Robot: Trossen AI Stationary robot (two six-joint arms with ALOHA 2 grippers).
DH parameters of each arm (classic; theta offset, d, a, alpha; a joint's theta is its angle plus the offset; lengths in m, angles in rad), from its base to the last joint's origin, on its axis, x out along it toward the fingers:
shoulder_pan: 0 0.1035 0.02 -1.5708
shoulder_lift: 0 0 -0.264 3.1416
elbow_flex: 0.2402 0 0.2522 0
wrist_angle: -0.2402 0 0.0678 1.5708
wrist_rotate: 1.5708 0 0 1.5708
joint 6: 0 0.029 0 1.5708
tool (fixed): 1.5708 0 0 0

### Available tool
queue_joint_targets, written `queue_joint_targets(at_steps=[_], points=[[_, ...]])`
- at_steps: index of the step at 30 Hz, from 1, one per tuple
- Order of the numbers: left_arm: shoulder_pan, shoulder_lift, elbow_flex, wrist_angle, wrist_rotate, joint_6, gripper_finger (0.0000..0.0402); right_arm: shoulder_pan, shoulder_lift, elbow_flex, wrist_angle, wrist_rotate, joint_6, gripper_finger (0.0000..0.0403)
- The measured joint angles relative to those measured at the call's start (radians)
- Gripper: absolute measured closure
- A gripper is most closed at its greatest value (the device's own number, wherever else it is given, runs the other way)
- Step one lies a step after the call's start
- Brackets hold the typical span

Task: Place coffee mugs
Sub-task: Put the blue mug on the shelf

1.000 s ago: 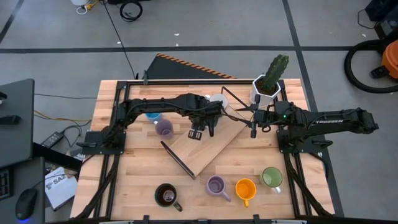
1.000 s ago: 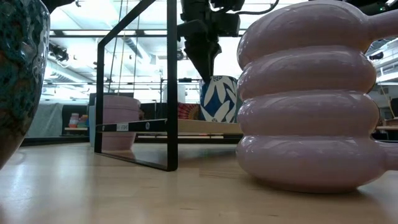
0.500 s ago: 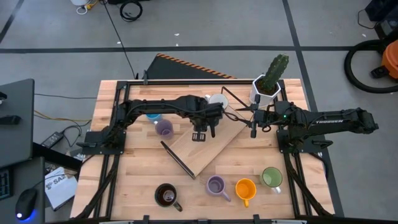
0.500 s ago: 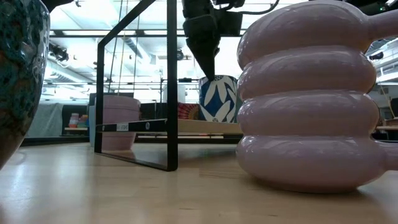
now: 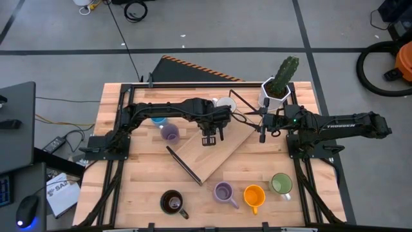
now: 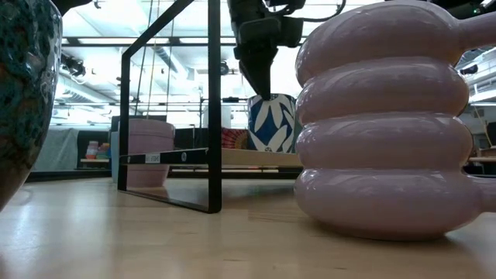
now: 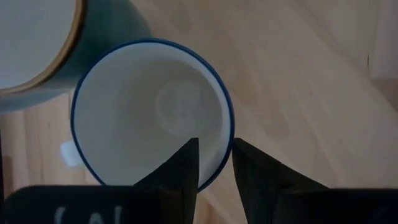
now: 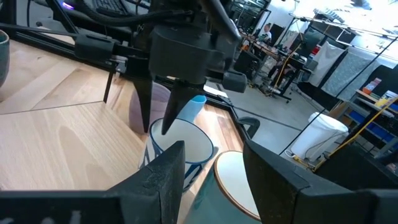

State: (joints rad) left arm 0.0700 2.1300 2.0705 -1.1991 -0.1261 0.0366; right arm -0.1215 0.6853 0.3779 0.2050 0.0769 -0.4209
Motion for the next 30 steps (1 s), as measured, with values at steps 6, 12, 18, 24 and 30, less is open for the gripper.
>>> queue_joint_targets(at_steps=[6, 12, 18, 24, 30], points=[[-0.003, 0.000, 0.000, -0.002, 0.000, -0.008, 0.0299, 0.000, 0.000, 0.000, 0.002, 0.000, 0.002, 0.0234], [-0.002, 0.000, 0.000, -0.002, 0.000, -0.013, 0.0299, -0.010, 0.000, 0.000, 0.035, 0.005, 0.004, 0.0234], [-0.004, 0.000, 0.000, -0.002, 0.000, -0.079, 0.0299, -0.012, 0.000, 0.000, 0.039, 0.006, 0.051, 0.0234], [-0.019, 0.000, 0.000, -0.001, 0.011, -0.100, 0.0299, -0.012, 0.001, 0.026, 0.047, 0.007, 0.039, 0.0234], [-0.031, 0.000, 0.000, 0.011, 0.049, -0.114, 0.0299, -0.012, 0.009, 0.078, 0.050, 0.005, 0.152, 0.0234]])
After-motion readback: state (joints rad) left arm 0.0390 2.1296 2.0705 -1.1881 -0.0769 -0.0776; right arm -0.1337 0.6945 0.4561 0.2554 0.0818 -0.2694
